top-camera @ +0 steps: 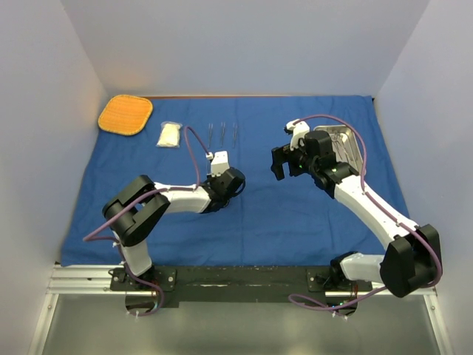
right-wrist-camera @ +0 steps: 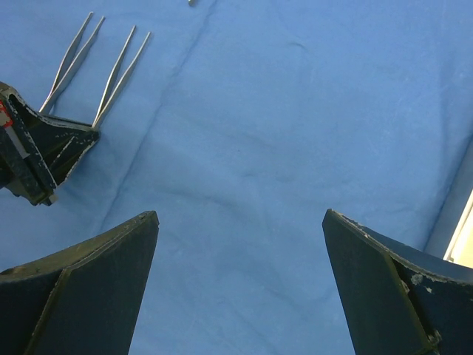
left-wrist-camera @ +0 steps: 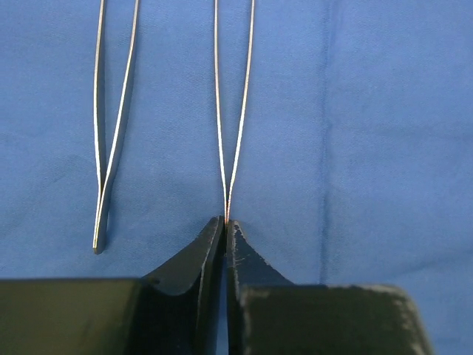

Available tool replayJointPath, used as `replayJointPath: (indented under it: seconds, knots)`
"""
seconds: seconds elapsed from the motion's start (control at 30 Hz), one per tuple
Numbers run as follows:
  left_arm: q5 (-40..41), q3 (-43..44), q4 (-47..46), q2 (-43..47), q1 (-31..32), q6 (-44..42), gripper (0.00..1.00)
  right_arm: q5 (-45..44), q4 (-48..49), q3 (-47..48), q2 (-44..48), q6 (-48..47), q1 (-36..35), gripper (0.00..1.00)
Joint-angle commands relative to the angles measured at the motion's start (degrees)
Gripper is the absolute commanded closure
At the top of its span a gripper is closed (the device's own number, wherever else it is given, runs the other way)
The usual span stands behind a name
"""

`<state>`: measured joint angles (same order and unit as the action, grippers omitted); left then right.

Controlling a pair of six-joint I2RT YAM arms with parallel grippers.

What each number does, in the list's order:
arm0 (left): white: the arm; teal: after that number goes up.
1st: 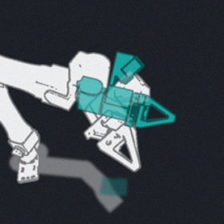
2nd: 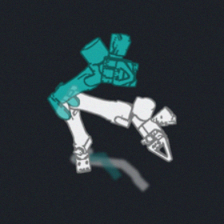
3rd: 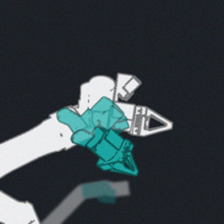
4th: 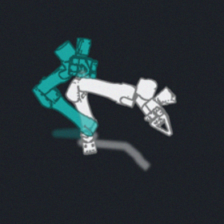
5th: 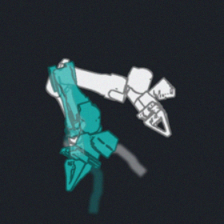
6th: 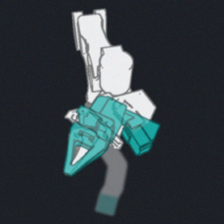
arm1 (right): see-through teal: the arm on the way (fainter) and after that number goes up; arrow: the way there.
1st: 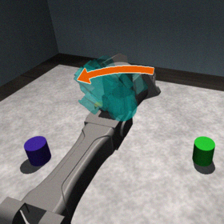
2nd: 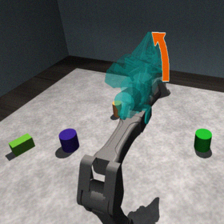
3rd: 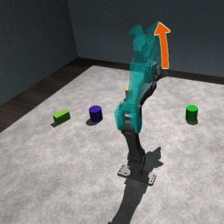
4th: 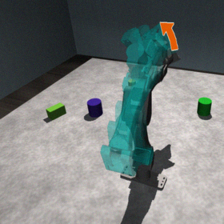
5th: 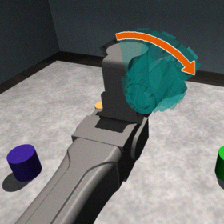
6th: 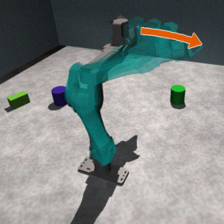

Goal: Open and lay out the surgical kit
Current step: Place the medical item in the surgical kit.

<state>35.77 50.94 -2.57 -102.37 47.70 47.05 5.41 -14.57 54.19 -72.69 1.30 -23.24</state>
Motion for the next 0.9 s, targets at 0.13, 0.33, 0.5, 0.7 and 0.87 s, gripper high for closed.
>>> replayJointPath:
  seconds: [0.13,0.33,0.5,0.7,0.87]
  knots:
    - [0.36,1.80,2.39,0.59,0.20,1.73,0.94,-1.37,2.26,-0.32,1.76,-0.95,-0.22,0.02]
    - [0.00,1.88,4.50,1.03,0.29,1.47,0.91,-1.81,2.26,-0.41,1.76,-0.95,-0.31,0.02]
    - [-0.09,3.11,5.29,2.78,0.28,-0.90,0.62,-3.38,1.65,0.29,1.41,-0.60,-0.22,0.01]
    - [1.32,7.24,5.82,8.93,0.29,-7.22,0.39,-9.71,-1.25,5.03,-1.75,1.95,1.36,0.01]
    - [1.33,6.11,-2.68,18.15,-0.76,-21.01,0.22,-13.31,-1.61,8.38,-5.97,8.26,7.24,0.01]
